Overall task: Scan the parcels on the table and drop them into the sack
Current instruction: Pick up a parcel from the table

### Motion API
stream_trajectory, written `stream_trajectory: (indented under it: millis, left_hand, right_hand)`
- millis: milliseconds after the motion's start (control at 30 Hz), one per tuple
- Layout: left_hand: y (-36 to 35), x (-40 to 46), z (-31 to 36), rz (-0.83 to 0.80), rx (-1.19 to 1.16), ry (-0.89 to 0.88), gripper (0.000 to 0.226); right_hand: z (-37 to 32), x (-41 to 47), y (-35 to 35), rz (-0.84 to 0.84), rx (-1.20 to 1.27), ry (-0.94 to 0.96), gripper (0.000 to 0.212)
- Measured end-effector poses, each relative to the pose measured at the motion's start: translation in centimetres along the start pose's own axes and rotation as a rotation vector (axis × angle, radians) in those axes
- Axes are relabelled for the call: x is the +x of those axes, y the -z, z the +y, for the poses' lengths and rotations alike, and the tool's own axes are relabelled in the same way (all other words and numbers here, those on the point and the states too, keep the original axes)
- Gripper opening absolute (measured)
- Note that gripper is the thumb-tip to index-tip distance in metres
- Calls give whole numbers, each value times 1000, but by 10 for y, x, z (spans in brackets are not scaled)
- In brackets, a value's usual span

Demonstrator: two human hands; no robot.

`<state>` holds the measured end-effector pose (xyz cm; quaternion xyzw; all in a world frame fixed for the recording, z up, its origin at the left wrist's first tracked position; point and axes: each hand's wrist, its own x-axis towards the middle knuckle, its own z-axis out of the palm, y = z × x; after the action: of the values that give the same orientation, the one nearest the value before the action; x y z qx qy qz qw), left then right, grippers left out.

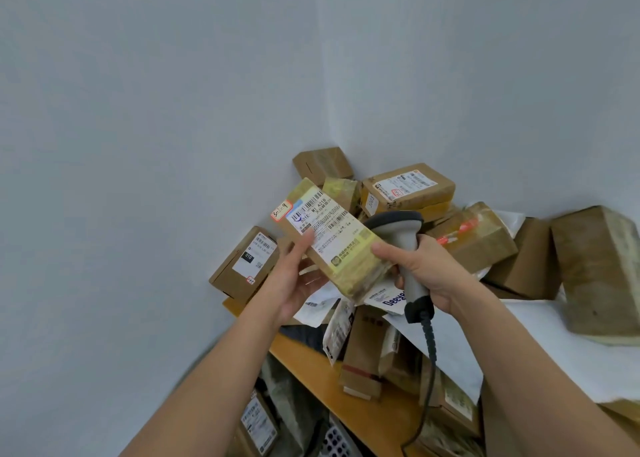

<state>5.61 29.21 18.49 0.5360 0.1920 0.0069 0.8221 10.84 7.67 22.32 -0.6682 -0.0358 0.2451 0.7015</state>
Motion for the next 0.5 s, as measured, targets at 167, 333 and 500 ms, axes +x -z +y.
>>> stream_trajectory:
  millis: [167,333,500]
  left_hand:
    - [-13,-6,-9,-126,49,98,95]
    - [-5,-2,-10,-11,135,79,107]
    - [13,4,-15,90,225,67,120]
  right_hand:
    - [-1,6,1,76,-28,-15,61]
    - [-15,0,1,93,-176,0,50]
    - [-40,-15,-7,-8,-267,114,41]
